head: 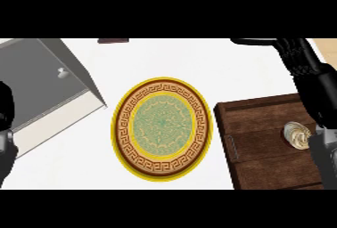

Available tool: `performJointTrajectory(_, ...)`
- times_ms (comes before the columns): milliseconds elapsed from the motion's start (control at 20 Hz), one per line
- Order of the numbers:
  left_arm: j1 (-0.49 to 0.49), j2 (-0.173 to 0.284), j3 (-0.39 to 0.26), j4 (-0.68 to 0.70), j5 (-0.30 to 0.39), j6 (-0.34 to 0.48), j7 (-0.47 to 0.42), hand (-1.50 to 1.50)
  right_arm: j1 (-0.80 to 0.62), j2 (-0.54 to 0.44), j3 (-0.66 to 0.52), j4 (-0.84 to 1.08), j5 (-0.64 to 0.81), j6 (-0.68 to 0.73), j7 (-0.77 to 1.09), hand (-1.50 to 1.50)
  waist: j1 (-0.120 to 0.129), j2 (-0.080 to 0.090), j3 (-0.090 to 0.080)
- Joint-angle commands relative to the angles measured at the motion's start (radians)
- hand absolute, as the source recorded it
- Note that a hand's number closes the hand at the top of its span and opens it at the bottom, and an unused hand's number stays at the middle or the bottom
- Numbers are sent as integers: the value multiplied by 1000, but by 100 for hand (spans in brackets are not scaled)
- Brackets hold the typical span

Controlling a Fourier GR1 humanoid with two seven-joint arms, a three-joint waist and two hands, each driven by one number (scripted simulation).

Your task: Pick the cupcake from the tray and place it in the plate

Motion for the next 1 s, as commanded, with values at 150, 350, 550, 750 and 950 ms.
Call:
performJointTrajectory(150, 261, 18, -86, 24, -51, -47, 7, 0, 53, 149, -259, 39, -281, -134, -1, -150, -27, -17, 11)
performJointTrajectory(350, 360, 39, -129, 79, -49, -103, 43, 0, 157, 69, -425, 105, -90, -361, -19, -150, -54, -13, 6)
performJointTrajectory(550, 398, 36, -135, 108, -39, -137, 19, 0, 269, 247, -487, -14, -113, -490, -178, -150, -36, -29, 6)
performJointTrajectory(750, 416, 54, -101, 138, -30, -182, -53, 0, 440, 344, -449, -215, -168, -534, -236, -150, -17, -30, 5)
performJointTrajectory(950, 365, 24, -94, 194, -49, -204, -49, 0, 623, 328, -373, -370, -151, -373, -110, -150, -16, -27, 5)
